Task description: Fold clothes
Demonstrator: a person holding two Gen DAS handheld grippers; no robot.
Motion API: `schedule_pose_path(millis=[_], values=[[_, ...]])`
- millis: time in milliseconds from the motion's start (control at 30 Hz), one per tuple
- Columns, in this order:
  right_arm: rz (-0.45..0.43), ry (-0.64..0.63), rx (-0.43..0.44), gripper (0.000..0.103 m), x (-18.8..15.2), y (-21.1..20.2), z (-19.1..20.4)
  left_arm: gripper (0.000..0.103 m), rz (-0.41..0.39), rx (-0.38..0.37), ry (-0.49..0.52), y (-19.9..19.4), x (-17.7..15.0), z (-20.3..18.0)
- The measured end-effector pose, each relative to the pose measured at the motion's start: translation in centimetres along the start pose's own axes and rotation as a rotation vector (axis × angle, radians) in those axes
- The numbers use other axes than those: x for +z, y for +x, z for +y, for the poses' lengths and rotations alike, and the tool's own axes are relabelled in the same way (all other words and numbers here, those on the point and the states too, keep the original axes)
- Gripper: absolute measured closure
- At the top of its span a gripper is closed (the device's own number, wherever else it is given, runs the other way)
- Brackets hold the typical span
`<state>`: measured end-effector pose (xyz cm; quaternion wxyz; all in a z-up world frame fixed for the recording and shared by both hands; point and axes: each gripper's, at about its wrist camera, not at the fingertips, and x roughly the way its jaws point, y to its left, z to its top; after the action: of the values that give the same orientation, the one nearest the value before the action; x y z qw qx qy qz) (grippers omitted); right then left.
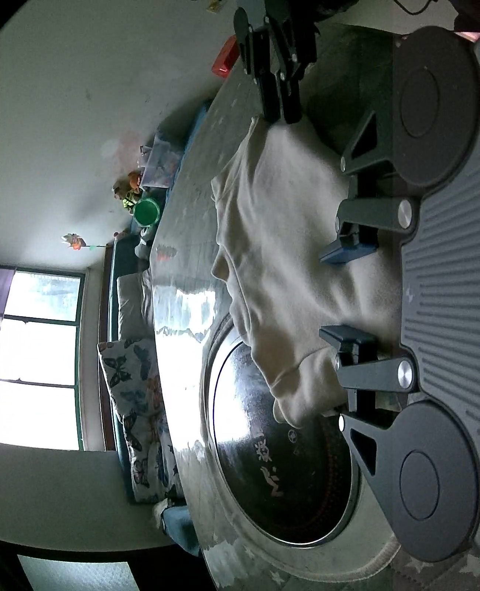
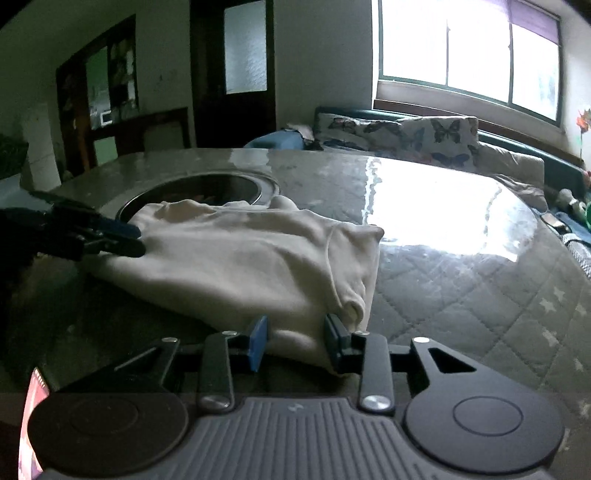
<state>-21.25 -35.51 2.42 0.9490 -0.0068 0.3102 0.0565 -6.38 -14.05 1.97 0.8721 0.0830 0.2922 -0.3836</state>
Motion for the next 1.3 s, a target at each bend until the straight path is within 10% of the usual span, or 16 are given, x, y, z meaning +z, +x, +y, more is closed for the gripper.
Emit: schedule_pose_path(millis=[300,1033,1300], values=[[-0.079,0.072,0.04,0.069,4.3,0.7,-1.3,0.059,-0.052,0.016,0.011,-1.1,2.0,-0.6],[0.059,0.104,-0.031,0.071,6.9,9.3,-4.8,0.057,0.031,0.044,-0.054,0.8,1.3,1.3],[0.0,0.079,0.022,0.065,6.3,6.0,-3.2,0.057,0.0,0.044,-0.088,-0.6,1.1,1.6]])
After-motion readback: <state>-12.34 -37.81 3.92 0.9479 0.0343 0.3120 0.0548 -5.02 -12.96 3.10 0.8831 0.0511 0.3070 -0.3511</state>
